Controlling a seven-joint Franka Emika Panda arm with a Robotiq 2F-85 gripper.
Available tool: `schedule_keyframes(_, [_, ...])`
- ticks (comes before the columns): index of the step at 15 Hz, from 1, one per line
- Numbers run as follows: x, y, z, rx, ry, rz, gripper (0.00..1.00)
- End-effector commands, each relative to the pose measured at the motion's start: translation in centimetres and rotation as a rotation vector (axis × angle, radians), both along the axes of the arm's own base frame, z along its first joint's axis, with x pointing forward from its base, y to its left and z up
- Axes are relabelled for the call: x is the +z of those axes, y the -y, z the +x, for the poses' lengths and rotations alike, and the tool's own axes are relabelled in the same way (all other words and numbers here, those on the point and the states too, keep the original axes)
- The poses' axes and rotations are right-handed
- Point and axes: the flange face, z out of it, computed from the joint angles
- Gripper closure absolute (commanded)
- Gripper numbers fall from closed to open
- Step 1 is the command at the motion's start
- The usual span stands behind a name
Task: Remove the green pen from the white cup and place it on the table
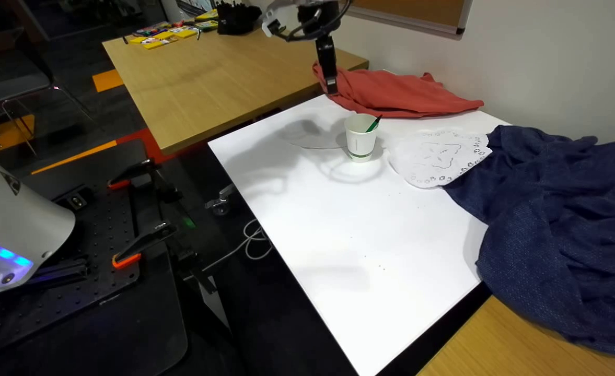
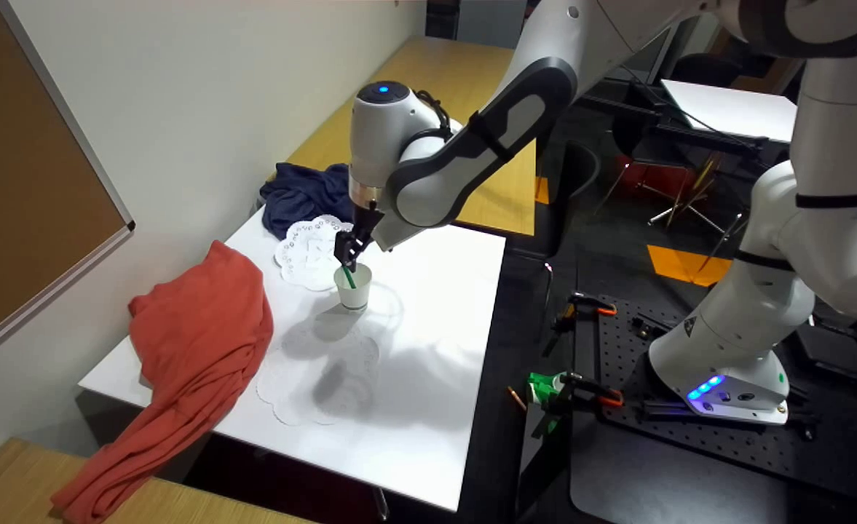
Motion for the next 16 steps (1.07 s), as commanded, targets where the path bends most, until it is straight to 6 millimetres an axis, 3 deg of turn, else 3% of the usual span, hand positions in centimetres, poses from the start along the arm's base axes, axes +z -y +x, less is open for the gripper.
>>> schedule_keyframes(1, [-1.6,0.7,1.9,-0.012,0.034,0.025,0.0])
schedule_keyframes(8, [-5.0,2.5,3.7,0.007,0.076,0.028,0.0])
schedule_keyframes(13, [-6.2,3.4,4.5,0.028,0.072,0.018,0.01])
schedule_keyframes(14, [-6.3,3.5,4.7,0.031,0.072,0.019,0.26])
schedule_keyframes(16, [-6.5,3.6,4.9,0.036,0.072,0.022,0.31])
